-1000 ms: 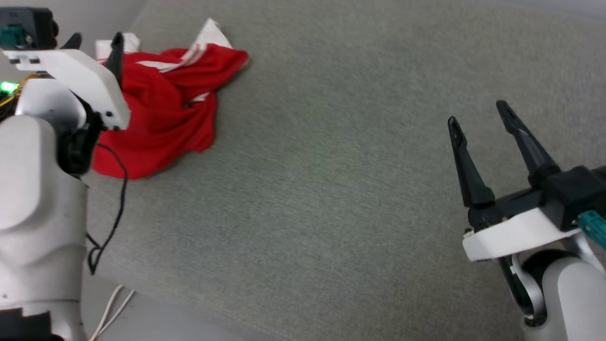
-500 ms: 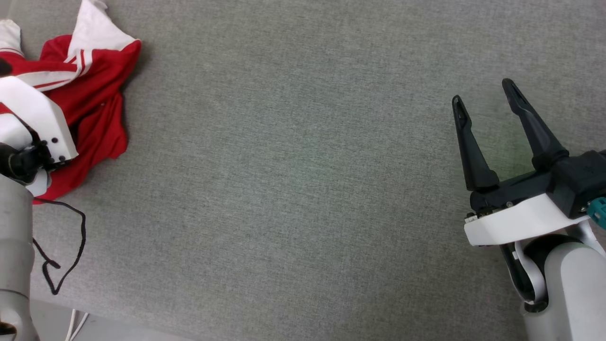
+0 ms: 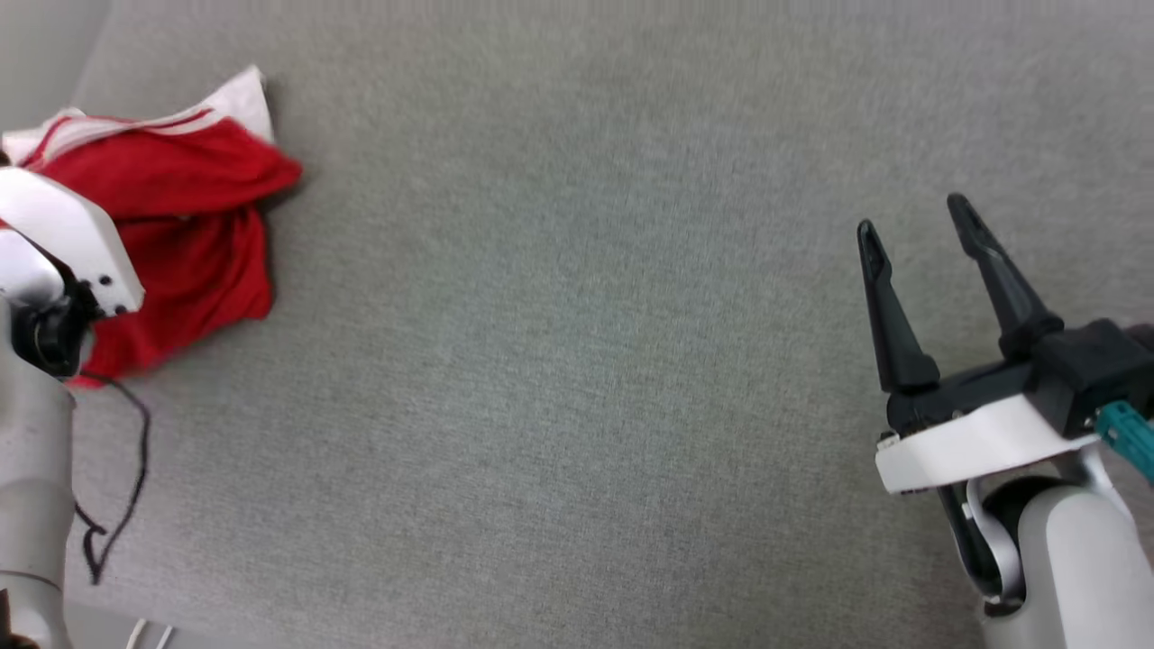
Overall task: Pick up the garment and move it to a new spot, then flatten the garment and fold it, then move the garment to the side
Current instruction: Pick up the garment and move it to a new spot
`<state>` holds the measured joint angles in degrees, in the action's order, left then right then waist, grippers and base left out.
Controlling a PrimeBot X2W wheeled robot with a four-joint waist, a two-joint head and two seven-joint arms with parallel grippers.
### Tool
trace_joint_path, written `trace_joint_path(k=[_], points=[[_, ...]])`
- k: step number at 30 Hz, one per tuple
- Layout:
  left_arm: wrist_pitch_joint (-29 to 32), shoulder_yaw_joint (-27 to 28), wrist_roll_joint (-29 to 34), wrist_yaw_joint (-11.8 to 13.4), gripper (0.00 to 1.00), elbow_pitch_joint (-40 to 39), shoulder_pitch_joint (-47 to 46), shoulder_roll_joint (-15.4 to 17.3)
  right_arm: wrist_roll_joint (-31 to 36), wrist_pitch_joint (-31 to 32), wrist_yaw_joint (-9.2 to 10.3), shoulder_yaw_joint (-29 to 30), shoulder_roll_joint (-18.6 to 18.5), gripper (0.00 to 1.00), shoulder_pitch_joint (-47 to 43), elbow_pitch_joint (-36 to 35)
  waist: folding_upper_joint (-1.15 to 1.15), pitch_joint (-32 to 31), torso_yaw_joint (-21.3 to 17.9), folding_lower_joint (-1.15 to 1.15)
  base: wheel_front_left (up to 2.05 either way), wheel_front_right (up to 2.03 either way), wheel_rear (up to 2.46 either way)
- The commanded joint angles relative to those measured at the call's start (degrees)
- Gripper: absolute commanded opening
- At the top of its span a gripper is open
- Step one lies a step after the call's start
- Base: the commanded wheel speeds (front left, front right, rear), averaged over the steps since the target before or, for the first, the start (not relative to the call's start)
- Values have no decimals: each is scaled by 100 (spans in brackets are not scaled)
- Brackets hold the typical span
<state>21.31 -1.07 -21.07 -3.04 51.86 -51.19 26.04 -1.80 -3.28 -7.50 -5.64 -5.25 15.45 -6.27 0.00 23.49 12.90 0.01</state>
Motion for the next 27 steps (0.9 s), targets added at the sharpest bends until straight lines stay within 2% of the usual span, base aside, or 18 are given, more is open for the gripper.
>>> trace_joint_path(k=[1,6,12,20,25,27], points=[[-343,-37,92,33,0,-116,-35,27,-30,-38,1,41,74,100,-141,43,0,-419,-49,-1,0,0,0],[-1359,7,151,83,0,-464,-51,2,-26,-122,2,178,177,100,-414,147,0,-988,-228,-1,0,0,0],[-2141,-106,186,55,0,-992,119,-207,-84,-156,2,402,239,100,-774,227,0,-1573,-562,-1,0,0,0],[-2481,-326,112,98,0,-1852,766,-750,-340,-106,2,452,241,100,-1155,343,0,-2155,-1415,-1,0,0,0],[-2547,-636,55,40,0,-2683,1279,-1235,-394,-16,2,561,241,100,-1363,259,0,-2302,-1959,-1,0,0,0],[-2538,-702,10,26,0,-2855,1383,-1349,-389,19,2,566,239,100,-1384,247,0,-2304,-2064,-1,0,0,0]])
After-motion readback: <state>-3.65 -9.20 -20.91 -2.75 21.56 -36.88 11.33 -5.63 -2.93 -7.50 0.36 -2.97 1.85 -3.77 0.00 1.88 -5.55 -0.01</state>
